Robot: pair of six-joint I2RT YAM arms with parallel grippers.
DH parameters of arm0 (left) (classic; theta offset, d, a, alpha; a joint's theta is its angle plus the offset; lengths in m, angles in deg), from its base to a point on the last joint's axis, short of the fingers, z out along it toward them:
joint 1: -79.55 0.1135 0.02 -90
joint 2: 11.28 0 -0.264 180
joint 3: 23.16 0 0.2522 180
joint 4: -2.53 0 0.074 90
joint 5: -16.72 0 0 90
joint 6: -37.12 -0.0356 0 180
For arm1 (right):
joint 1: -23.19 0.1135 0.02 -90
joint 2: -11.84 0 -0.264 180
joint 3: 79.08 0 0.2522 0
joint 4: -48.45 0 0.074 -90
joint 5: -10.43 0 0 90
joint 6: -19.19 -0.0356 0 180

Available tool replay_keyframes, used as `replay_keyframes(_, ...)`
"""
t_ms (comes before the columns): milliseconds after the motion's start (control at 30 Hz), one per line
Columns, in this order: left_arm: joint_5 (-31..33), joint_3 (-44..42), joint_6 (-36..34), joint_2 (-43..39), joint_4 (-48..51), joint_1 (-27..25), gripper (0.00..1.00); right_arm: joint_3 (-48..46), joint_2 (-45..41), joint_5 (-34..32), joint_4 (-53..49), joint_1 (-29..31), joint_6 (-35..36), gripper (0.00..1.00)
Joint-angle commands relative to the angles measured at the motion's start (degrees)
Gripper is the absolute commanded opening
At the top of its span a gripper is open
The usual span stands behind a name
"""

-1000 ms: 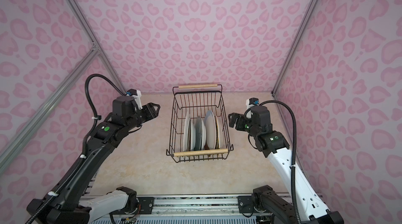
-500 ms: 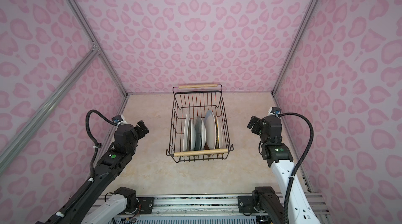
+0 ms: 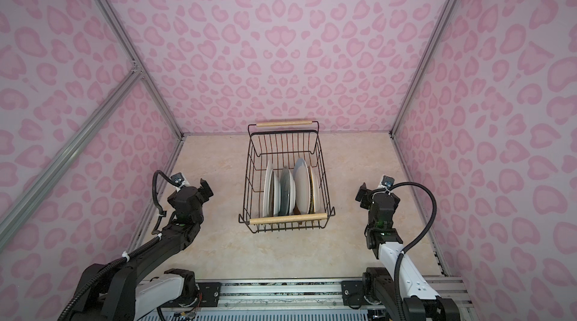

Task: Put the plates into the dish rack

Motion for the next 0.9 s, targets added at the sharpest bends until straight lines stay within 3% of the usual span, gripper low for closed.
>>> replay_keyframes(0,-6.5,-1.4,-4.5,0.6,-12.5,1.7,0.97,-1.7,2.4,-2.8,11.6,0.0,2.4,0.98)
replay_keyframes(267,-6.4,-0.6,-8.8,2.8,-14.2,3.5,0.97,-3.1,15.1,-1.5,25.4,0.0,3.0,0.98)
replay_keyframes(367,-6.3,-0.7,-5.9,5.1,-12.1,5.5,0.97,-2.6,23.1,-1.4,34.3,0.0,4.7,0.98)
replay_keyframes(500,-7.5,-6.6,-7.5,9.3,-27.1,5.7,0.97,-3.1,30.4,-2.4,42.1,0.0,4.3,0.99)
replay_keyframes(633,-12.5,-6.4,-9.4,13.2,-30.1,6.0,0.97,-4.1,37.0,-0.9,51.3,0.7,6.3,0.99)
replay_keyframes(733,-14.8,-9.2,-9.5,14.7,-36.7,6.5,0.97,-2.6,34.8,0.4,45.3,0.9,6.6,0.99)
replay_keyframes(800,-15.5,-8.7,-8.8,19.1,-40.9,7.5,0.97,-2.0,36.4,2.2,47.0,1.0,7.5,0.99)
replay_keyframes(867,-16.1,-7.7,-8.7,17.1,-35.9,7.5,0.97,-0.8,35.5,4.0,43.1,1.0,8.1,0.99)
